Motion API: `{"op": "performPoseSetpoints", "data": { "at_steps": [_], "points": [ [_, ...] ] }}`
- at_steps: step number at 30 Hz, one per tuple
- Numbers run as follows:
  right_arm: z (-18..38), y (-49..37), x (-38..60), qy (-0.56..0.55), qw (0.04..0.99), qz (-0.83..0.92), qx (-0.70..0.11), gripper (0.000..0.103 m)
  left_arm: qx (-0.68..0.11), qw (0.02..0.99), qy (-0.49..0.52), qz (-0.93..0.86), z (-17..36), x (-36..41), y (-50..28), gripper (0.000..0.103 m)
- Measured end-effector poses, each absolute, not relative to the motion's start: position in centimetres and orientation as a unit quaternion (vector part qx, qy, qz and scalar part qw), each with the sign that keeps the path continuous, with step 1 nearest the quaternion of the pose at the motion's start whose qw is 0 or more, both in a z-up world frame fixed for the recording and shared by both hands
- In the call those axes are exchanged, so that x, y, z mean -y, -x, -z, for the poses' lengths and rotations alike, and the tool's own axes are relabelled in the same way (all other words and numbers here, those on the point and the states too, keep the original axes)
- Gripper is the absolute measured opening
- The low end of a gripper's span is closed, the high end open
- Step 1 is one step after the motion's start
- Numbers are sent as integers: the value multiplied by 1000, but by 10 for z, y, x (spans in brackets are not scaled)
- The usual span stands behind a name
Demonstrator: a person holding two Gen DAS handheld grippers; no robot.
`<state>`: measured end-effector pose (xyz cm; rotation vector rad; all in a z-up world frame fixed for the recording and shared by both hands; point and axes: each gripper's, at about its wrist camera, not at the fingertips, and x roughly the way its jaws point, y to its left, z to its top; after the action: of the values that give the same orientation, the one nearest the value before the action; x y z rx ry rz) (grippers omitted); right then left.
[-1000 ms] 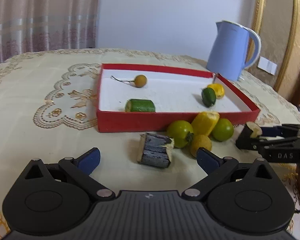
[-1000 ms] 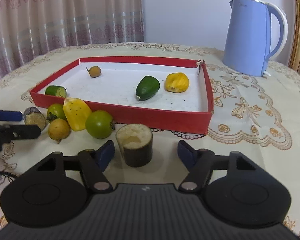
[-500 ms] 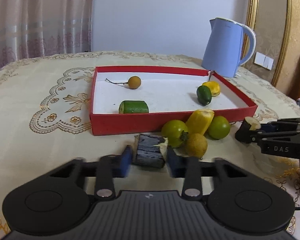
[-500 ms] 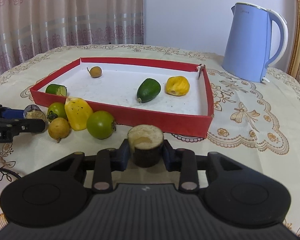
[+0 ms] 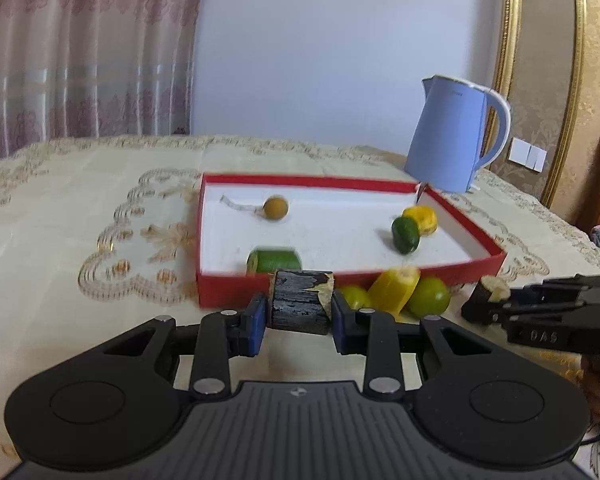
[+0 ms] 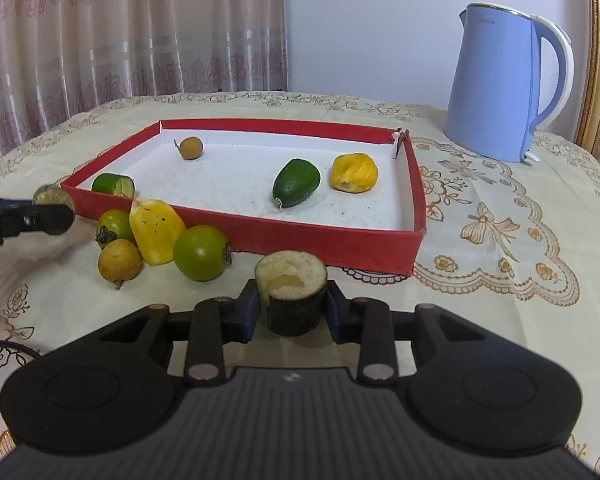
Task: Organize fruits
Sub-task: 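Carry the grey chunk over the tray with the left gripper while the right gripper holds the eggplant chunk, then open the left gripper to drop the grey chunk into the tray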
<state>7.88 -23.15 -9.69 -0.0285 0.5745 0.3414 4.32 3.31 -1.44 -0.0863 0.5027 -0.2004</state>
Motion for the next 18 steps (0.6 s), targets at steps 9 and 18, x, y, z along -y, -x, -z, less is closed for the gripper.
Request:
{"op": "performPoseSetpoints", "data": {
  "at_steps": [9, 18],
  "points": [
    [98, -80, 238, -10, 943, -172, -283, 32, -244, 962, 18, 123, -15, -2, -111, 31],
    [98, -81, 241, -19, 943, -175, -283, 32, -298, 950, -25, 90, 12, 35, -184, 31]
  ]
}}
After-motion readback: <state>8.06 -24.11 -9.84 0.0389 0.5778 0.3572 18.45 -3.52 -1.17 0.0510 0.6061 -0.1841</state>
